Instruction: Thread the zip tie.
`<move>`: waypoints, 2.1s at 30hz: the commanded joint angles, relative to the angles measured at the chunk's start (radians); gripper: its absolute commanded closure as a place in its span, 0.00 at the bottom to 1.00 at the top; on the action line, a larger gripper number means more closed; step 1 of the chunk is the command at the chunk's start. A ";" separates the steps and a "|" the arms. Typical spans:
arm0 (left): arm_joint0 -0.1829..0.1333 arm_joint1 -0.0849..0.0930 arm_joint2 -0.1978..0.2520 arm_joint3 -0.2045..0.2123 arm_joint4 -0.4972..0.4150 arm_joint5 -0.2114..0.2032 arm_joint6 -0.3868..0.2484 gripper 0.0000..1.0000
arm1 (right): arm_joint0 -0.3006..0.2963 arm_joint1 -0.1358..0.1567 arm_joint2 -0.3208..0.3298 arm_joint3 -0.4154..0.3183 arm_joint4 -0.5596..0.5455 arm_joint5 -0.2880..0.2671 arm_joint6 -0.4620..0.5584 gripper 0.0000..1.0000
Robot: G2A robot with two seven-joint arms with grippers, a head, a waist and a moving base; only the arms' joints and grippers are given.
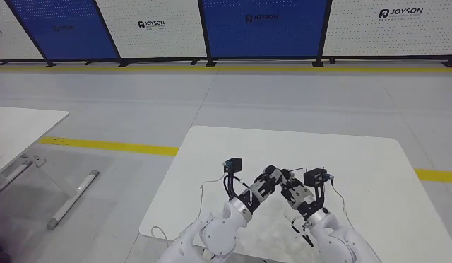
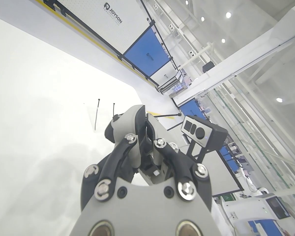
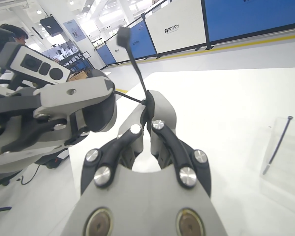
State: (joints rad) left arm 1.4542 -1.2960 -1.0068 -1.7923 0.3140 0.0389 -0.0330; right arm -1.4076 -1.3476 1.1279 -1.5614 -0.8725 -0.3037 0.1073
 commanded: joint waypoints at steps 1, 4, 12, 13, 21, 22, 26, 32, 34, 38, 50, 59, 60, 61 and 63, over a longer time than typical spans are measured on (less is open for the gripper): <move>0.002 0.000 0.000 -0.002 -0.001 -0.007 0.001 1.00 | 0.001 0.000 0.001 0.003 0.010 -0.006 0.002 1.00; 0.005 0.000 0.001 -0.004 -0.002 -0.013 0.000 1.00 | 0.001 0.001 0.002 0.003 0.016 -0.009 0.005 1.00; 0.011 0.001 0.000 -0.014 -0.005 -0.030 -0.006 1.00 | -0.002 0.004 -0.001 0.002 0.013 -0.012 0.008 1.00; 0.012 0.002 -0.001 -0.017 -0.005 -0.032 -0.006 1.00 | -0.002 0.004 -0.002 0.002 0.012 -0.012 0.008 1.00; 0.019 0.003 -0.005 -0.029 -0.006 -0.043 -0.008 1.00 | 0.001 0.006 -0.007 0.007 0.007 -0.009 0.008 1.00; 0.019 0.003 -0.005 -0.030 -0.007 -0.044 -0.008 1.00 | 0.002 0.006 -0.008 0.008 0.007 -0.009 0.008 1.00; 0.022 0.004 -0.008 -0.038 -0.007 -0.045 -0.011 1.00 | 0.009 0.006 -0.011 0.021 0.011 -0.007 0.012 1.00; 0.024 0.005 -0.012 -0.044 -0.009 -0.046 -0.013 1.00 | 0.029 0.004 -0.019 0.049 0.022 -0.006 0.017 1.00; 0.025 0.006 -0.014 -0.046 -0.008 -0.047 -0.012 1.00 | 0.037 0.003 -0.023 0.062 0.026 -0.004 0.019 1.00; 0.027 0.006 -0.016 -0.050 -0.008 -0.048 -0.013 1.00 | 0.050 0.001 -0.030 0.082 0.025 0.002 0.019 1.00; 0.040 0.010 -0.022 -0.074 -0.001 -0.050 -0.016 1.00 | 0.065 -0.001 -0.044 0.099 0.020 0.009 0.017 1.00; 0.044 0.011 -0.023 -0.077 0.006 -0.054 -0.017 1.00 | 0.067 0.000 -0.046 0.098 0.017 0.016 0.015 1.00; 0.044 0.011 -0.024 -0.076 0.007 -0.053 -0.015 1.00 | 0.067 0.000 -0.046 0.098 0.018 0.017 0.016 1.00; 0.043 0.011 -0.025 -0.074 0.009 -0.051 -0.011 1.00 | 0.067 0.000 -0.046 0.098 0.020 0.016 0.016 1.00; 0.041 0.011 -0.025 -0.070 0.012 -0.043 -0.003 1.00 | 0.066 0.000 -0.045 0.095 0.026 0.014 0.016 0.38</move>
State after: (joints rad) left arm 1.4965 -1.2850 -1.0322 -1.8650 0.3243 -0.0085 -0.0403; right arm -1.3414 -1.3478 1.0819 -1.4648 -0.8503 -0.2879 0.1234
